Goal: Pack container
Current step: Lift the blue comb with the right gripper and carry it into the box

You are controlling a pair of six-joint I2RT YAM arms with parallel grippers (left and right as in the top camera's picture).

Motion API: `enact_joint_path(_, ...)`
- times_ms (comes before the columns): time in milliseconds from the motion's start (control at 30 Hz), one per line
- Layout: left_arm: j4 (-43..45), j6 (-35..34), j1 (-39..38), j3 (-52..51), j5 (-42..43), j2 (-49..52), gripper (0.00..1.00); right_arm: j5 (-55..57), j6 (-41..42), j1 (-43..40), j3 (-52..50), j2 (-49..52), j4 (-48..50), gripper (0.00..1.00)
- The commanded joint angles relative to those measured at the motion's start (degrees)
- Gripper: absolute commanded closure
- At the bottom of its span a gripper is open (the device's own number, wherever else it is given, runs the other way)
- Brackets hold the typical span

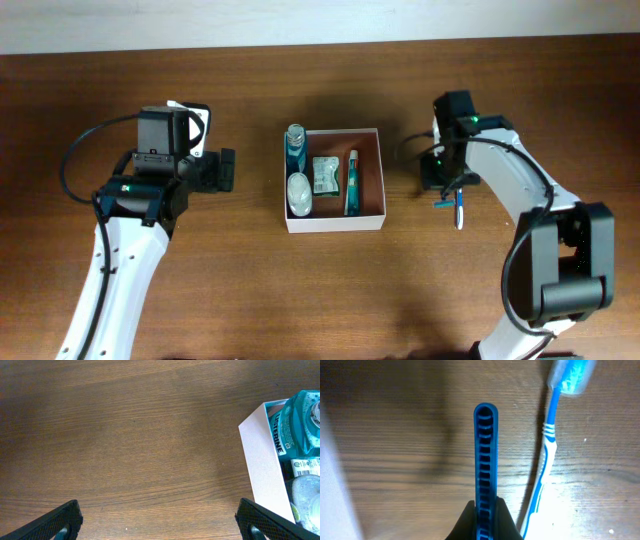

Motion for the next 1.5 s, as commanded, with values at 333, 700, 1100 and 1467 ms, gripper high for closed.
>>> enact_joint_path(333,0.2,0.9,0.2,0.2,0.4,0.3,0.0,-1.7,5.5,6.5,13.4,-6.9,-8.6,0.96)
enact_joint_path(700,0.1,0.9,0.2,0.2,0.4,0.3,0.0,-1.7,12.9,15.6,13.4,-6.7,-6.0,0.96)
enact_joint_path(1100,0.2,0.9,0.2,0.2,0.4,0.3,0.0,-1.7,16.6,20.7,9.2,-6.4,-0.2,0.96)
enact_joint_path(1467,0.2,0.9,0.2,0.2,0.4,0.3,0.01,-1.9,16.6,21.0,2.5,-5.6,6.8,0.95)
